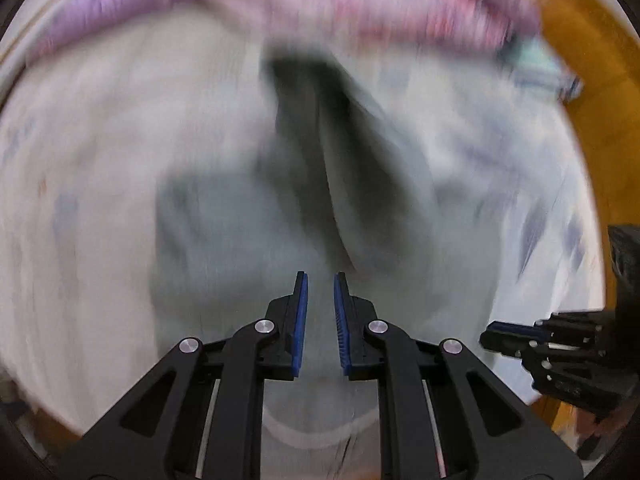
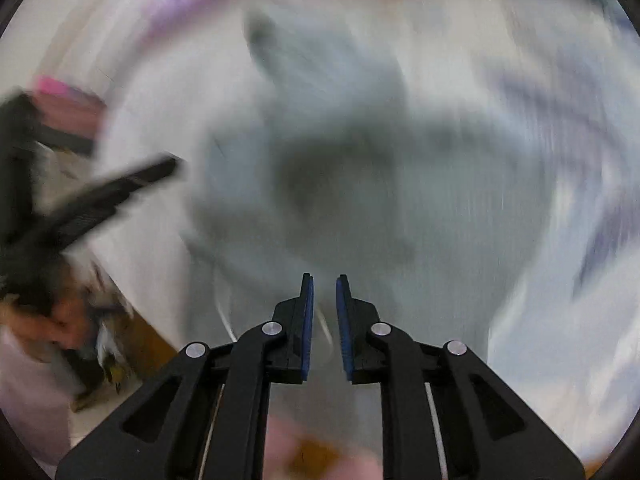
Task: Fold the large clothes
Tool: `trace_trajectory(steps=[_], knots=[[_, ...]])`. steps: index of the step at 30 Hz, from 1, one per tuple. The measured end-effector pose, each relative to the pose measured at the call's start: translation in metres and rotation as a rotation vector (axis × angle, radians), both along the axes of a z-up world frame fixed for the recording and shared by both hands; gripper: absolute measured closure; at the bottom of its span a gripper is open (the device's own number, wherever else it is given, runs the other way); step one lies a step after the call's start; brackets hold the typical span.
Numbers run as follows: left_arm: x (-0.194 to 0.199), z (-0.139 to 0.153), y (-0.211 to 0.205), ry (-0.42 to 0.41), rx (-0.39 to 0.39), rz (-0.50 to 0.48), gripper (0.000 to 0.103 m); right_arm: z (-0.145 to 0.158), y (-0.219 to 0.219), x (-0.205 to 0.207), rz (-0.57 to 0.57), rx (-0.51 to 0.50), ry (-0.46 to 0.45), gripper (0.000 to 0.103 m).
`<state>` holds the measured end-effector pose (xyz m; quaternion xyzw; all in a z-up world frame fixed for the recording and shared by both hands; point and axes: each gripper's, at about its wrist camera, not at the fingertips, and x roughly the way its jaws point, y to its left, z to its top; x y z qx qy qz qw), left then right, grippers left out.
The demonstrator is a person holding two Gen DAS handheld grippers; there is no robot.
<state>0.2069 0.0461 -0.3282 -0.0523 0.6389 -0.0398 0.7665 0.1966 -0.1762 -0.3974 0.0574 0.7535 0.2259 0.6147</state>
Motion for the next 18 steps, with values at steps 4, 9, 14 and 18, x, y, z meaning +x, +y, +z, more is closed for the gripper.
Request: trace_trajectory(steps=[4,9,14,18], knots=[[-0.01,-0.031,0.019,0.123,-0.085,0.079,0.059,-0.011,-0.011,0.004,-0.143,0.014,0.076,0.086],[0.05,-0.017,0.057,-0.034,-0.242,0.226,0.013,0.033,-0.005,0.058,-0.241,0.05,-0.15,0.033],[0.125,-0.055,0.076,-0.014,-0.464,0.366,0.013,0.04,-0.003,0.081,-0.331,0.099,-0.173,0.031],[0.165,-0.103,0.066,0.099,-0.407,0.417,0.094,0.036,-0.006,0.091,-0.369,0.086,-0.145,0.031]])
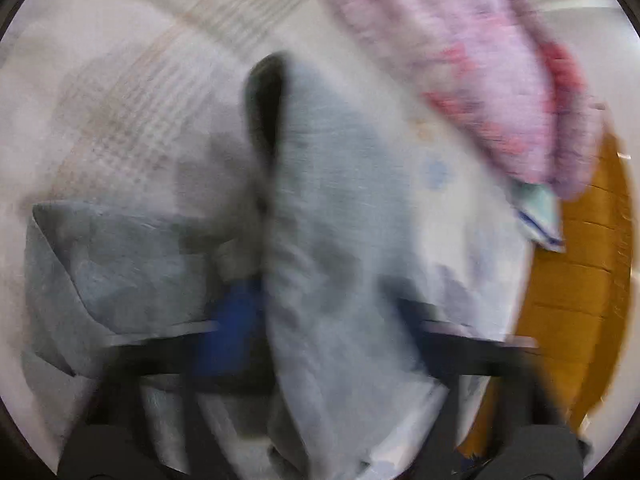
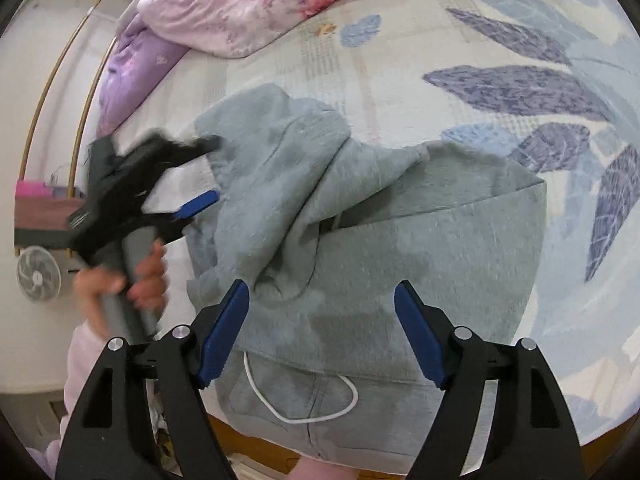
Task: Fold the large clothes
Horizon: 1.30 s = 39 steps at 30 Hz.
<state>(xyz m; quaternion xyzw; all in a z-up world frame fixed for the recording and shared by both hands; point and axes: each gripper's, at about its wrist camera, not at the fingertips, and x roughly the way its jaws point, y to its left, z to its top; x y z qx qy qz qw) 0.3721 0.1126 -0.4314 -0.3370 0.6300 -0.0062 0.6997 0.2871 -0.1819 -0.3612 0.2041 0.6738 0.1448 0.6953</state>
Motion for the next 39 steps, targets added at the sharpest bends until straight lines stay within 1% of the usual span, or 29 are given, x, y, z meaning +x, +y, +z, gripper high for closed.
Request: trace_trajectory(steps=[2,3,4,5,6,7,10,12,14,15,16,17,18,19,20,21,22,24,26,28,30,31,32,33,34,36,37,38,39], knots=[[-0.005,0.019,-0.008,-0.081,0.003,-0.017,0.095,0.005,-0.001,-0.004,-0.004,0.008,-0.007,0.031],[-0.014,0.044,-0.016,-0.157,0.053,-0.051,0.095,0.008,-0.002,-0.006,-0.01,0.02,-0.013,0.031],[-0.024,0.064,-0.022,-0.192,0.103,-0.076,0.095,0.013,-0.009,-0.009,-0.016,0.032,-0.008,0.031],[-0.032,0.078,-0.025,-0.208,0.118,-0.081,0.095,0.014,-0.011,-0.008,-0.025,0.039,-0.001,0.031],[-0.048,0.097,-0.03,-0.226,0.11,-0.078,0.095,0.015,-0.012,-0.01,-0.035,0.043,0.003,0.031],[-0.059,0.107,-0.033,-0.227,0.108,-0.079,0.095,0.018,-0.015,-0.011,-0.056,0.057,0.004,0.031],[-0.107,0.136,-0.053,-0.219,0.186,-0.107,0.095,0.027,-0.022,-0.013,-0.099,0.058,-0.001,0.031],[-0.142,0.136,-0.068,-0.159,0.195,-0.107,0.095,0.03,-0.019,-0.014,-0.071,0.023,-0.006,0.031],[-0.176,0.116,-0.076,-0.065,0.155,-0.086,0.095,0.031,-0.014,-0.017,-0.043,0.02,-0.026,0.031],[-0.196,0.094,-0.085,-0.001,0.124,-0.109,0.094,0.026,-0.008,-0.018,-0.017,0.041,-0.024,0.031],[-0.205,0.074,-0.09,0.057,0.12,-0.138,0.092,0.019,-0.003,-0.018,0.005,0.043,-0.006,0.031],[-0.218,0.051,-0.098,0.146,0.108,-0.171,0.092,0.007,0.002,-0.018,0.026,0.024,0.028,0.031],[-0.227,0.035,-0.101,0.212,0.063,-0.177,0.092,-0.01,0.006,-0.02,0.035,-0.011,0.082,0.031],[-0.231,0.028,-0.098,0.241,0.022,-0.171,0.09,-0.023,0.006,-0.022,0.027,-0.017,0.125,0.031],[-0.233,0.028,-0.094,0.241,0.002,-0.161,0.087,-0.034,0.005,-0.025,0.013,0.004,0.156,0.031],[-0.231,0.033,-0.088,0.221,-0.003,-0.162,0.08,-0.046,0.003,-0.029,-0.007,0.05,0.19,0.031],[-0.227,0.039,-0.084,0.199,0.01,-0.172,0.062,-0.054,0.002,-0.032,-0.018,0.079,0.213,0.031],[-0.211,0.06,-0.069,0.091,0.088,-0.196,0.039,-0.076,-0.006,-0.034,-0.073,0.104,0.279,0.031],[-0.193,0.072,-0.054,0.021,0.151,-0.196,0.036,-0.085,-0.021,-0.031,-0.165,0.147,0.289,0.031],[-0.174,0.067,-0.039,0.007,0.149,-0.177,0.034,-0.09,-0.036,-0.025,-0.252,0.174,0.263,0.031],[-0.155,0.046,-0.028,0.03,0.134,-0.146,0.034,-0.097,-0.049,-0.014,-0.33,0.207,0.236,0.031],[-0.146,0.031,-0.024,0.058,0.121,-0.145,0.034,-0.099,-0.052,-0.009,-0.346,0.232,0.223,0.04],[-0.139,0.017,-0.019,0.086,0.114,-0.139,0.034,-0.104,-0.052,-0.002,-0.35,0.27,0.213,0.058],[-0.132,0.008,-0.017,0.107,0.107,-0.127,0.035,-0.113,-0.048,0.006,-0.336,0.301,0.237,0.061],[-0.127,-0.005,-0.011,0.116,0.08,-0.1,0.037,-0.119,-0.041,0.009,-0.324,0.312,0.258,0.061],[-0.124,-0.021,-0.008,0.125,0.042,-0.075,0.04,-0.137,-0.022,0.017,-0.281,0.292,0.307,0.06],[-0.124,-0.026,-0.009,0.143,0.048,-0.091,0.061,-0.138,-0.017,0.019,-0.278,0.277,0.305,0.062],[-0.124,-0.03,-0.012,0.163,0.072,-0.12,0.073,-0.134,-0.014,0.021,-0.271,0.254,0.294,0.071],[-0.125,-0.029,-0.014,0.166,0.086,-0.144,0.091,-0.125,-0.012,0.023,-0.241,0.214,0.296,0.079]])
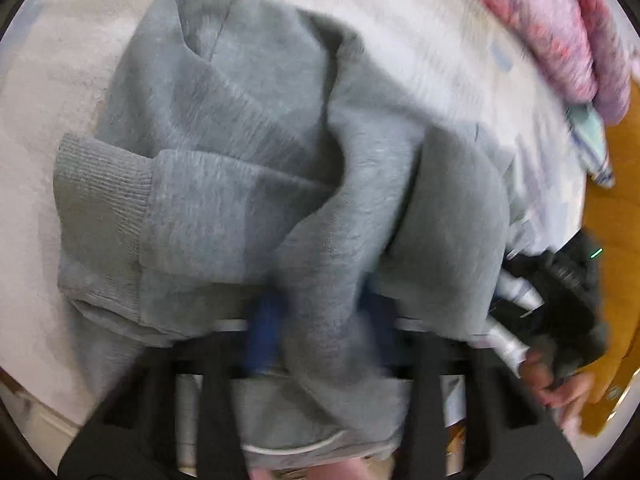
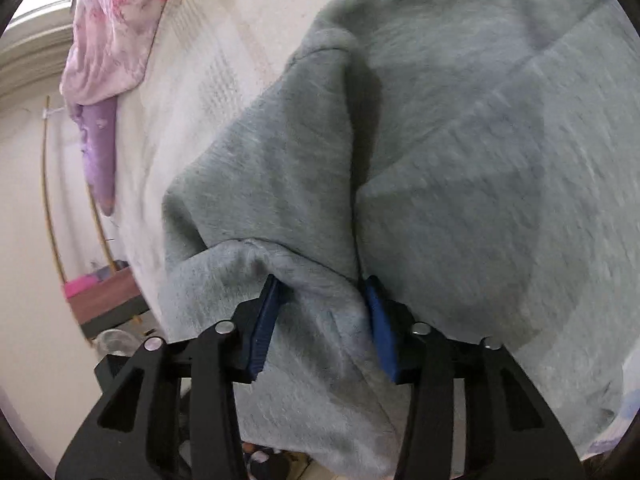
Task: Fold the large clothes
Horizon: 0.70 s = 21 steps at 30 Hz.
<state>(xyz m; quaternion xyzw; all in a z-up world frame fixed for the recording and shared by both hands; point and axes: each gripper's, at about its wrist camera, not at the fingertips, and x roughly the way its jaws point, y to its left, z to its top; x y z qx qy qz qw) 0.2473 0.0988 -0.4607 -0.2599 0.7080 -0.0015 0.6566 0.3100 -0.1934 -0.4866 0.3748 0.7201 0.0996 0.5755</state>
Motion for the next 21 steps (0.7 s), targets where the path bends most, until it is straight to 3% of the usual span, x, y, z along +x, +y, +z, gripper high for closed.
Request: trace_trajectory(steps=[2,4,7,9,11,12,15,16,17,18,21], knots=[[0.001,0.01,0.0,-0.02,0.01,-0.02,0.095,0.028,-0.001,0.004,0.109,-0.125,-0.045,0.094],[0.004,0.022,0.0,-0.025,0.08,-0.04,0.095,0.058,-0.006,0.007,0.198,-0.27,-0.12,0.096],[0.01,0.033,-0.011,-0.05,0.084,-0.071,0.094,0.081,-0.016,0.016,0.221,-0.324,-0.148,0.096],[0.017,0.028,-0.024,-0.048,0.145,-0.132,0.088,0.077,-0.01,0.013,0.3,-0.397,-0.171,0.095],[0.022,0.006,-0.038,-0.013,0.245,-0.196,0.08,0.039,0.001,0.004,0.443,-0.486,-0.085,0.082],[0.02,-0.004,-0.039,0.024,0.27,-0.21,0.072,0.021,0.007,-0.002,0.48,-0.494,-0.014,0.078],[0.019,0.007,-0.042,-0.006,0.274,-0.201,0.068,0.031,0.004,-0.016,0.45,-0.476,-0.038,0.078],[0.02,0.012,-0.044,-0.015,0.292,-0.207,0.054,0.035,0.001,-0.019,0.44,-0.467,-0.038,0.076],[0.02,0.017,-0.045,-0.016,0.331,-0.218,0.047,0.04,-0.005,-0.023,0.411,-0.454,-0.031,0.07],[0.021,0.023,-0.046,-0.022,0.381,-0.228,0.045,0.044,-0.011,-0.027,0.385,-0.443,-0.021,0.066],[0.025,0.035,-0.042,-0.053,0.408,-0.21,0.045,0.06,-0.023,-0.033,0.343,-0.438,-0.06,0.064]])
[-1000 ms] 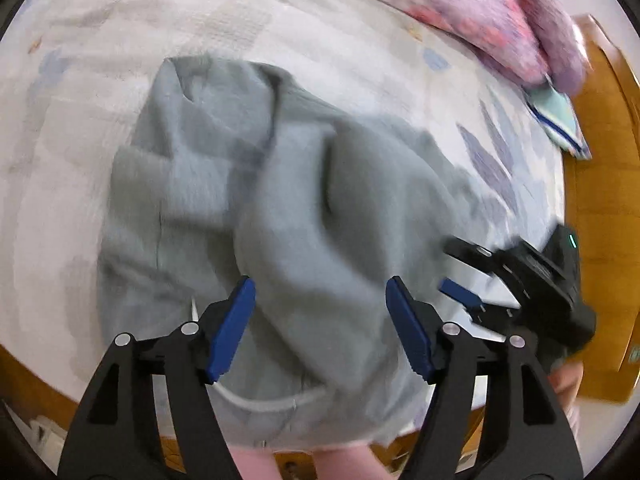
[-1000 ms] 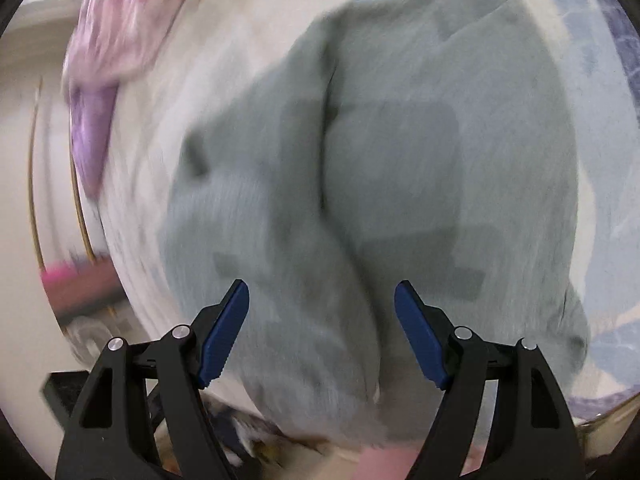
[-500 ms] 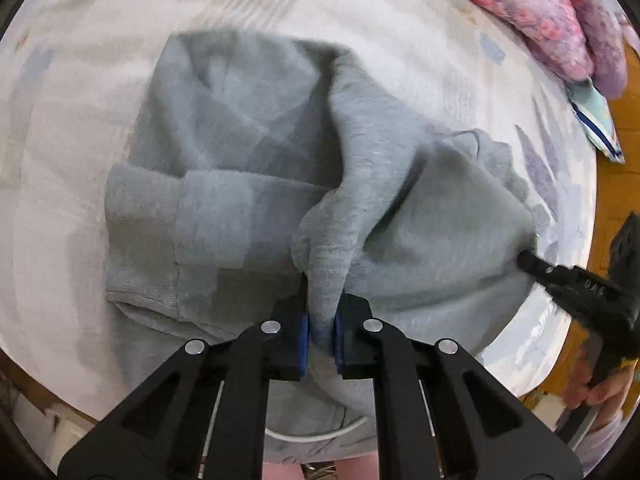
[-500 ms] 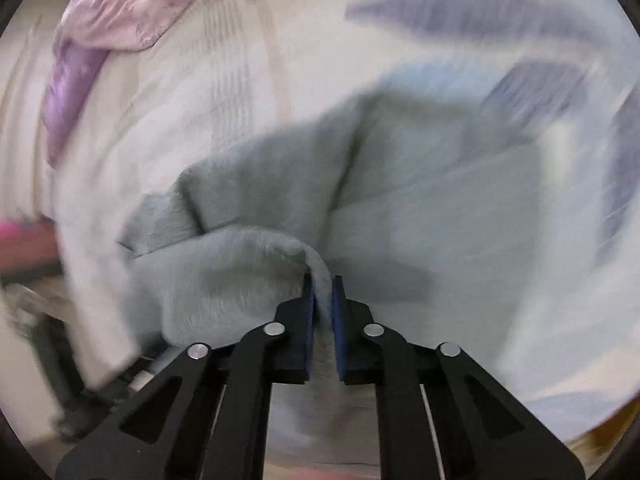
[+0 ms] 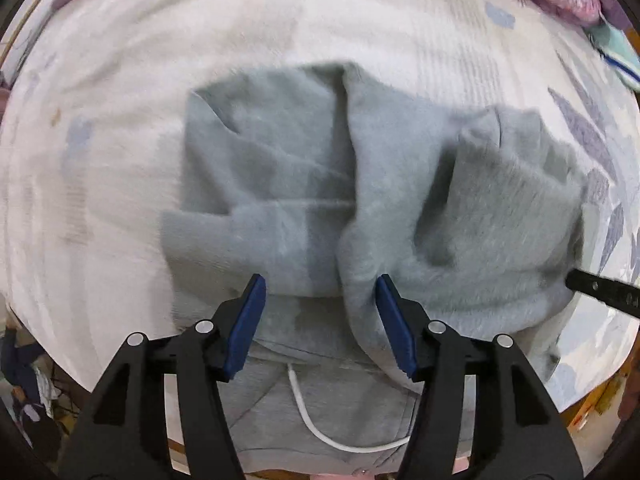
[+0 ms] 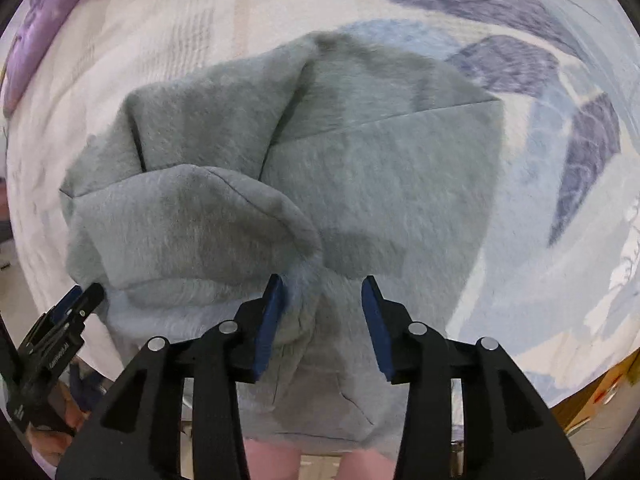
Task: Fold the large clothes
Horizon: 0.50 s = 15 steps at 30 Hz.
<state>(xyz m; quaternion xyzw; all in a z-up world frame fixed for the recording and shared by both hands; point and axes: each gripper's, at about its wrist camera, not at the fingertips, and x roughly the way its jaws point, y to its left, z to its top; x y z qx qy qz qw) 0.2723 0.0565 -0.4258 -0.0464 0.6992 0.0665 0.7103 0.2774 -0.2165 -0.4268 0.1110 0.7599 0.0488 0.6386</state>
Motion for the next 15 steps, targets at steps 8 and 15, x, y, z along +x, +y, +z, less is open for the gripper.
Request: trace_trajectory(steps=[8,15], knots=[[0.013,0.038,-0.009,-0.104,0.017,-0.03,0.079,0.048,0.001,-0.012,0.009,0.099,-0.156,0.083],[-0.017,0.025,-0.026,-0.045,-0.052,-0.111,0.087,0.007,0.04,-0.028,0.044,0.175,-0.023,0.088]])
